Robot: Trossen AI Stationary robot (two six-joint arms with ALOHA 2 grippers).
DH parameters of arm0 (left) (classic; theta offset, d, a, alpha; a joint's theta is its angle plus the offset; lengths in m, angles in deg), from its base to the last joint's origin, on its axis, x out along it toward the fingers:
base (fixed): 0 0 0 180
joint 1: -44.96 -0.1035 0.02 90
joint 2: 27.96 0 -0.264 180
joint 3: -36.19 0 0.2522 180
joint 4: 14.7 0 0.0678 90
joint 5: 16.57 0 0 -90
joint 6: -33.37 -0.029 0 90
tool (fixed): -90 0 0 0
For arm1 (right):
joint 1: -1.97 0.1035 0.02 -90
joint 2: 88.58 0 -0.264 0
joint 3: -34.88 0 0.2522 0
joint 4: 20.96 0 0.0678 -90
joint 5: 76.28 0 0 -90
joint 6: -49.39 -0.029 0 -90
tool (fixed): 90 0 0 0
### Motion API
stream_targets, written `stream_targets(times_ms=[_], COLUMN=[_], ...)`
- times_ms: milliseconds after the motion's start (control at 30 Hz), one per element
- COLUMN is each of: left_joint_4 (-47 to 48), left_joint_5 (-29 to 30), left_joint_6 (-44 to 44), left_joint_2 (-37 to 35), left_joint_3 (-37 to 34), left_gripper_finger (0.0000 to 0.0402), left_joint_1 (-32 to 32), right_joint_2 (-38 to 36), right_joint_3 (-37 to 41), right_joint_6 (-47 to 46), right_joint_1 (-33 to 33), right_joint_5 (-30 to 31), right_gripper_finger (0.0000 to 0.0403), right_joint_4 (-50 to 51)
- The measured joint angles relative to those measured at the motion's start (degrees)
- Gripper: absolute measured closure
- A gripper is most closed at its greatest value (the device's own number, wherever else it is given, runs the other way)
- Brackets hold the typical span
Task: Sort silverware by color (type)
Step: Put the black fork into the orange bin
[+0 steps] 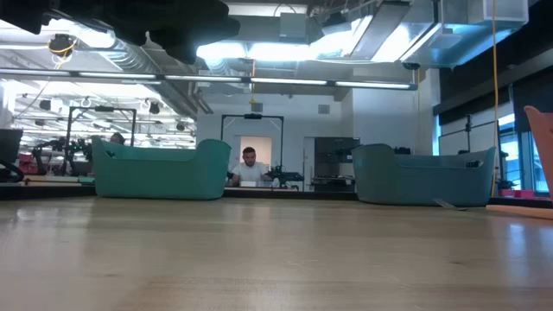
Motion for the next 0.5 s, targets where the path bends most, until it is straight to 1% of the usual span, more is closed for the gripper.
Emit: stream_targets(times_ms=[200,500], left_joint_4=[0.0,0.0], left_joint_5=[0.0,0.0], left_joint_6=[0.0,-0.1], left_joint_2=[0.0,0.0], left_joint_3=[0.0,0.0], left_gripper_finger=[0.0285,0.0285], left_joint_1=[0.0,0.0], right_joint_2=[0.0,0.0], right_joint_3=[3.1,3.3], right_joint_6=[-0.2,0.3], right_joint_1=[0.0,0.0], right_joint_5=[-0.9,-0.8], right_gripper_finger=[0.0402,0.0402], right_joint_4=[-1.7,-2.1])
